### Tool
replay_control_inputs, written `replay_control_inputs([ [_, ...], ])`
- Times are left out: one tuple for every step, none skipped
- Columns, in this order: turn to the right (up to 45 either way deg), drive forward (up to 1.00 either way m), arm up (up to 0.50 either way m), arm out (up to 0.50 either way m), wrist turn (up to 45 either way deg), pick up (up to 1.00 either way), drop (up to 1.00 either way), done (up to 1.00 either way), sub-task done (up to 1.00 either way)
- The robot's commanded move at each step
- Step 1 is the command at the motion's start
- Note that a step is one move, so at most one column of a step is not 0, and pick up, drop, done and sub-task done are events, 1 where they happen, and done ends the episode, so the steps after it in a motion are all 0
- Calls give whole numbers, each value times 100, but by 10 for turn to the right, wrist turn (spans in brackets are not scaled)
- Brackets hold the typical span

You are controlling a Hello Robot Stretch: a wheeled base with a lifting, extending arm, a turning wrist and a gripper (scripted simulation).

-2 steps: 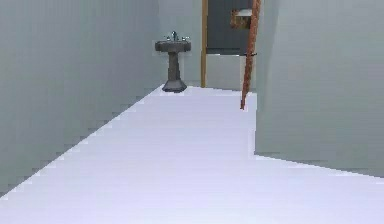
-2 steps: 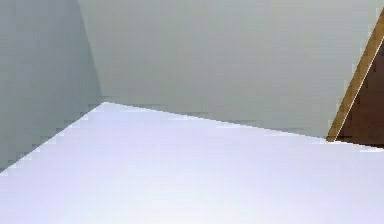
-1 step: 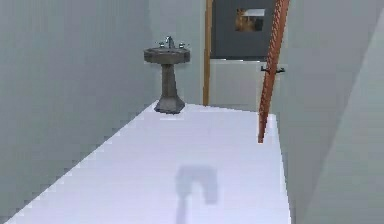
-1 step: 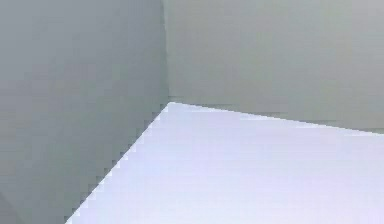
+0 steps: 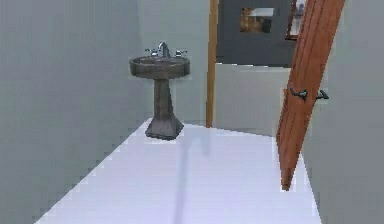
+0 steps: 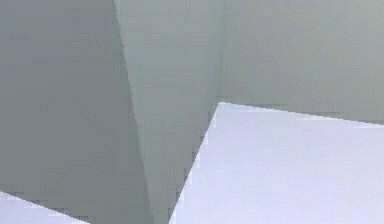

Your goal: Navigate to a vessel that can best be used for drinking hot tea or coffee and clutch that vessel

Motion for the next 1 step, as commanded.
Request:
replay_control_inputs([
  [60,0,0,0,0,0,0,0,0],
])
